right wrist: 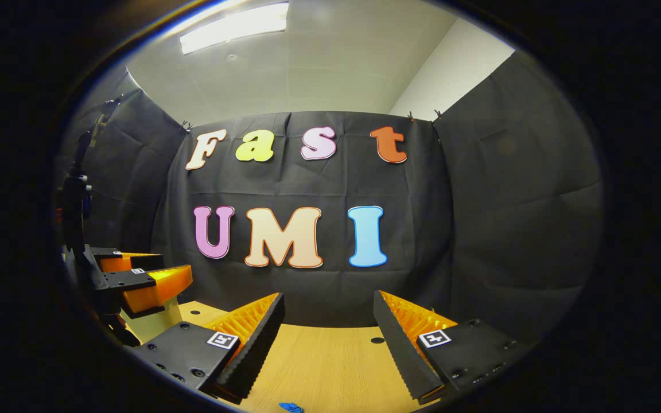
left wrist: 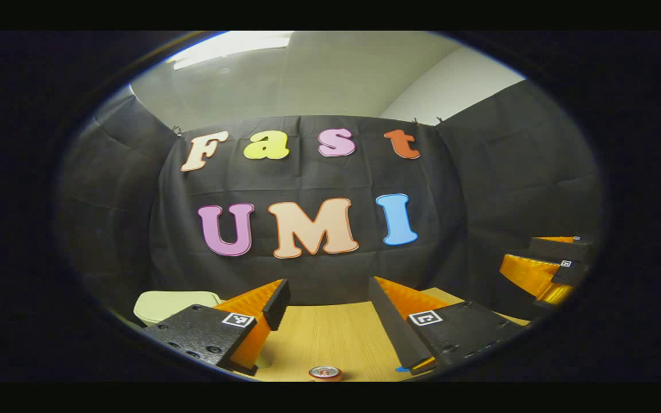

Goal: Press the lid of the desktop garbage bin to open it, pick up the crumpled paper on the desktop and throw it into the bin, then pick up the pop can on the desktop and drop it into the bin, and finally close the garbage bin lid.

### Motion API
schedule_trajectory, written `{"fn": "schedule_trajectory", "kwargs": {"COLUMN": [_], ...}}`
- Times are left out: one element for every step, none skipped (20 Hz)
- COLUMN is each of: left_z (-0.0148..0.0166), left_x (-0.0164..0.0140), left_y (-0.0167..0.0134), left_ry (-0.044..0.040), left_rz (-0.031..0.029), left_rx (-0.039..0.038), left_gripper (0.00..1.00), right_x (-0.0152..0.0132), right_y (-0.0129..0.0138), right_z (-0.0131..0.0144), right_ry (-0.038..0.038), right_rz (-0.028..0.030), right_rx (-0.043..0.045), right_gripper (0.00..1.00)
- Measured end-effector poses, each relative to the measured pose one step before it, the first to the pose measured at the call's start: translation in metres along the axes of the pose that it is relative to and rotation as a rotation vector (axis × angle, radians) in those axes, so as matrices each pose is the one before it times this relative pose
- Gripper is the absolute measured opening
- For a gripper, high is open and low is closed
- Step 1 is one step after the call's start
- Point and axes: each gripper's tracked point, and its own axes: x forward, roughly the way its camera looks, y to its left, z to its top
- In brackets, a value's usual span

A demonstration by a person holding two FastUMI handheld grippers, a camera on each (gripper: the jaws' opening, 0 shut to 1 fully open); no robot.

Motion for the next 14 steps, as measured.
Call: {"fn": "schedule_trajectory", "kwargs": {"left_z": [0.00078, -0.00055, -0.00205, -0.00550, -0.00410, -0.00511, -0.00404, -0.00449, -0.00220, -0.00254, 0.00115, 0.00001, -0.00067, -0.00367], "left_x": [-0.00161, 0.00002, 0.00091, -0.00044, 0.00026, -0.00025, -0.00016, 0.00055, -0.00037, -0.00071, 0.00070, -0.00137, 0.00133, 0.00142], "left_y": [0.00516, 0.00613, 0.00797, 0.00616, 0.00556, 0.00644, 0.00635, 0.00518, 0.00502, 0.01034, 0.00693, 0.00433, 0.00828, 0.00693], "left_ry": [-0.00345, 0.00032, 0.00160, 0.01658, 0.01378, 0.01543, 0.01557, 0.01451, 0.00957, 0.00454, -0.00596, -0.00421, 0.00176, 0.00370], "left_rz": [0.01329, 0.01887, 0.02165, 0.01666, 0.01037, 0.01328, 0.00963, 0.00528, 0.00787, 0.02097, 0.01146, 0.01224, 0.01697, 0.01429], "left_rx": [0.00583, 0.00490, 0.00538, 0.00232, -0.00567, -0.00506, -0.00635, -0.00452, -0.00099, 0.00110, -0.00309, 0.00090, 0.00730, 0.00973], "left_gripper": [0.75, 0.67, 0.53, 0.40, 0.28, 0.16, 0.04, 0.02, 0.00, 0.00, 0.00, 0.00, 0.00, 0.00], "right_x": [0.00079, 0.00065, -0.00081, 0.00010, 0.00140, 0.00098, 0.00153, 0.00015, 0.00086, 0.00087, 0.00113, -0.00032, 0.00173, 0.00089], "right_y": [0.00171, 0.00238, 0.00460, 0.00406, 0.00234, 0.00335, 0.00387, 0.00506, 0.00500, 0.00505, 0.00437, 0.00410, 0.00434, 0.00430], "right_z": [-0.00177, -0.00116, -0.00070, 0.00404, 0.00296, 0.00068, 0.00158, -0.00151, -0.00058, -0.00237, -0.00114, -0.00110, -0.00009, -0.00103], "right_ry": [0.00548, 0.00607, 0.00370, -0.00890, -0.00638, -0.00603, -0.00205, 0.00046, 0.00395, 0.00620, 0.00559, 0.00305, 0.00306, 0.00189], "right_rz": [0.00490, 0.00688, 0.01236, 0.00967, 0.00406, 0.00357, 0.00619, 0.00723, 0.00778, 0.00852, 0.00725, 0.00682, 0.00774, 0.00722], "right_rx": [-0.00327, 0.00126, 0.00534, 0.00469, -0.00316, -0.00484, -0.00480, -0.00391, -0.00336, -0.00304, -0.00203, -0.00069, 0.00043, -0.00031], "right_gripper": [1.00, 1.00, 0.98, 0.98, 1.00, 0.98, 0.98, 0.98, 0.98, 0.98, 0.98, 0.98, 0.98, 0.98]}}
